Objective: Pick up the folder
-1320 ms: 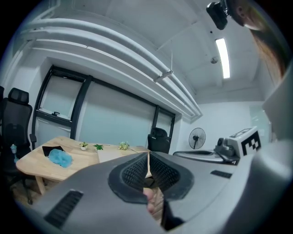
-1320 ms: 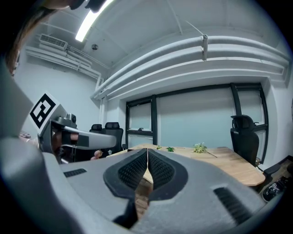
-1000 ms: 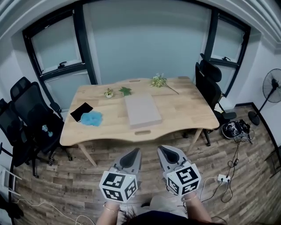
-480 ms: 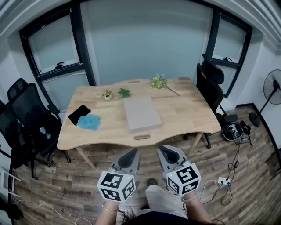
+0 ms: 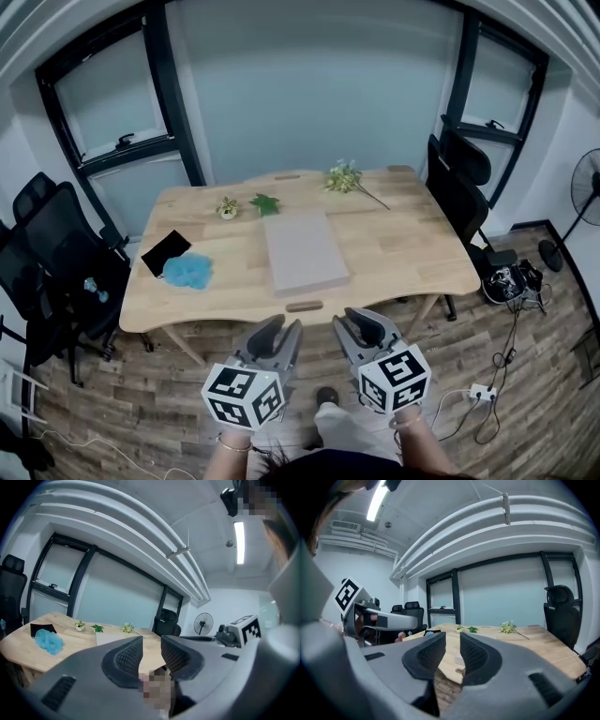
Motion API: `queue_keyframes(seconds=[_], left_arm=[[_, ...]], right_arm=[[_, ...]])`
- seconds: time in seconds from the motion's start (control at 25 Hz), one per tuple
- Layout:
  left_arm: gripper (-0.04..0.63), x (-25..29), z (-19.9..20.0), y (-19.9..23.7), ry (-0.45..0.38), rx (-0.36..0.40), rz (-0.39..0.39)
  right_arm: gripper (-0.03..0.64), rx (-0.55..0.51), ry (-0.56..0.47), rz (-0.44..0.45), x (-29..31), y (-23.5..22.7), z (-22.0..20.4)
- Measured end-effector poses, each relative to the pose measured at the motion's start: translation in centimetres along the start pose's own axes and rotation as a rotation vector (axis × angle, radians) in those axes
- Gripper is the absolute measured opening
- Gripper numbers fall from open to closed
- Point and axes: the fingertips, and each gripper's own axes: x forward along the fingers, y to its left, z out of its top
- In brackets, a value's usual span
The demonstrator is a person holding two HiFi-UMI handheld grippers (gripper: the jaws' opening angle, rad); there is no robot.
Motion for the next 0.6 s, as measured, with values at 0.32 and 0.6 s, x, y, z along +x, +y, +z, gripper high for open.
queue_keyframes(seconds=[0.32, 0.6], left_arm=[[0.153, 3.7, 0.9, 2.0, 0.017, -0.022, 0.0], [0.186, 6.6, 1.2, 4.0, 0.031, -0.053, 0.028]], right_arm=[[0.133, 0.019, 0.034, 0.006, 2.6, -3.9, -0.3], [0.189, 0.024, 0.064, 0.031, 5.2, -6.8, -0.5]])
